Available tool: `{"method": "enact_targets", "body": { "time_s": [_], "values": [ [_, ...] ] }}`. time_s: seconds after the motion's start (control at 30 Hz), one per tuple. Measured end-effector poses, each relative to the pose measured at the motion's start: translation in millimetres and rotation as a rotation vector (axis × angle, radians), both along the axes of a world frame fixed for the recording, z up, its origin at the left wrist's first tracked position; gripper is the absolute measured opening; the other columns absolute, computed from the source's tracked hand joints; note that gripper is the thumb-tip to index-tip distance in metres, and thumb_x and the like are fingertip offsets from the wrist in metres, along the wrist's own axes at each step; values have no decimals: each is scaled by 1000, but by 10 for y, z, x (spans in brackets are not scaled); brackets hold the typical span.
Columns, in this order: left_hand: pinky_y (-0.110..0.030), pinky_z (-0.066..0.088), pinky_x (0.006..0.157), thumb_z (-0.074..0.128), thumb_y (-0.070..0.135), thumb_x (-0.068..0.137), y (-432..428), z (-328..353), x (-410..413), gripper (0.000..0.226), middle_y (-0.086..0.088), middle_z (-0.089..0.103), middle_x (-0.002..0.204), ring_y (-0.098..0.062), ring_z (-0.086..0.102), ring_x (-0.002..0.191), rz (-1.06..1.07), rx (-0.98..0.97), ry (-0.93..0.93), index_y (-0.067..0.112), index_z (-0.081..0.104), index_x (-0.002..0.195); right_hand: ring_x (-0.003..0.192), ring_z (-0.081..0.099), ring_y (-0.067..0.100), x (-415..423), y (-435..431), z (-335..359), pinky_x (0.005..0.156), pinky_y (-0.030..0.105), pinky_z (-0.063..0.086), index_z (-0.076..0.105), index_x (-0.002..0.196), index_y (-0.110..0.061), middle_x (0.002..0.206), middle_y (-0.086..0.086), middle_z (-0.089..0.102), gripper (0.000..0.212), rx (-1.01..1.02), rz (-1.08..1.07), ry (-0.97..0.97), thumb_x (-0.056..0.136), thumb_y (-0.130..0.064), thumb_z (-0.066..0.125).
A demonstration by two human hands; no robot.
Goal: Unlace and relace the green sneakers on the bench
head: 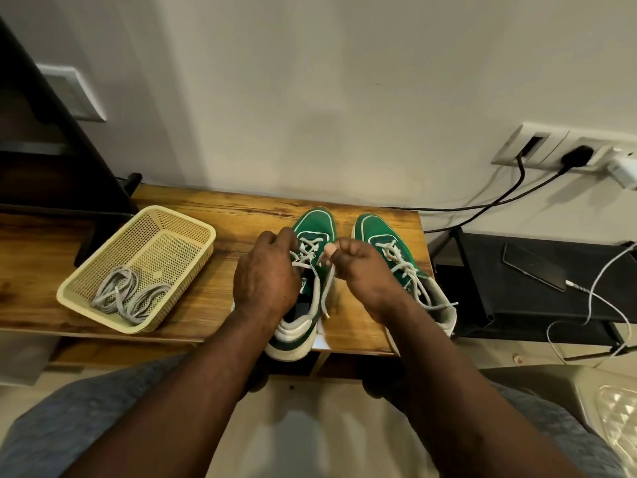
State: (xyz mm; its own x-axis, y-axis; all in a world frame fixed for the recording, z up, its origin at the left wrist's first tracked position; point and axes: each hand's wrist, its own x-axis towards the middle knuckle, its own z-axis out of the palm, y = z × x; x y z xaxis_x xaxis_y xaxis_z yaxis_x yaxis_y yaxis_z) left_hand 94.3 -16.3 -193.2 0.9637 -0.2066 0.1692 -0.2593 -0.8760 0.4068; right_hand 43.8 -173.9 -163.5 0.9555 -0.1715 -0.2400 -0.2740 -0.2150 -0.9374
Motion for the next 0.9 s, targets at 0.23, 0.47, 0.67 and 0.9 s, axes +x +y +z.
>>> {"method": "enact_targets", "body": {
  "time_s": [0.23, 0.47, 0.67, 0.9],
  "values": [
    [-38, 47, 81, 72, 5, 82, -72, -39, -54, 46, -1, 61, 121, -28, 54, 107, -18, 39, -34, 26, 63, 122, 100, 67, 24, 5, -205, 371, 93, 41, 53, 64, 91, -10, 94, 5, 70, 22, 714, -178, -340, 106, -19, 52],
    [-33, 47, 73, 73, 14, 87, -30, -74, -12, 43, -7, 63, 119, -30, 63, 102, 107, -165, 91, 23, 58, 127, 67, 61, 22, 43, -187, 57, 65, 40, 52, 52, 102, -20, 79, 4, 67, 11, -130, -319, -26, 102, -27, 61],
    [-32, 42, 67, 74, 31, 90, -41, -101, 3, 35, -6, 68, 106, -28, 65, 95, 218, -199, 100, 15, 61, 118, 71, 58, 14, 4, 15, -187, 66, 31, 43, 62, 98, -26, 78, -8, 63, 22, -636, 169, 62, 103, -48, 60],
    [-26, 44, 60, 75, 29, 90, -22, -56, -18, 16, 0, 76, 93, -17, 64, 76, 231, -173, 122, 20, 79, 103, 75, 54, 13, 13, -24, 25, 76, 32, 44, 65, 87, -13, 80, -2, 62, 19, -144, 103, 4, 105, -19, 61]
  ]
}}
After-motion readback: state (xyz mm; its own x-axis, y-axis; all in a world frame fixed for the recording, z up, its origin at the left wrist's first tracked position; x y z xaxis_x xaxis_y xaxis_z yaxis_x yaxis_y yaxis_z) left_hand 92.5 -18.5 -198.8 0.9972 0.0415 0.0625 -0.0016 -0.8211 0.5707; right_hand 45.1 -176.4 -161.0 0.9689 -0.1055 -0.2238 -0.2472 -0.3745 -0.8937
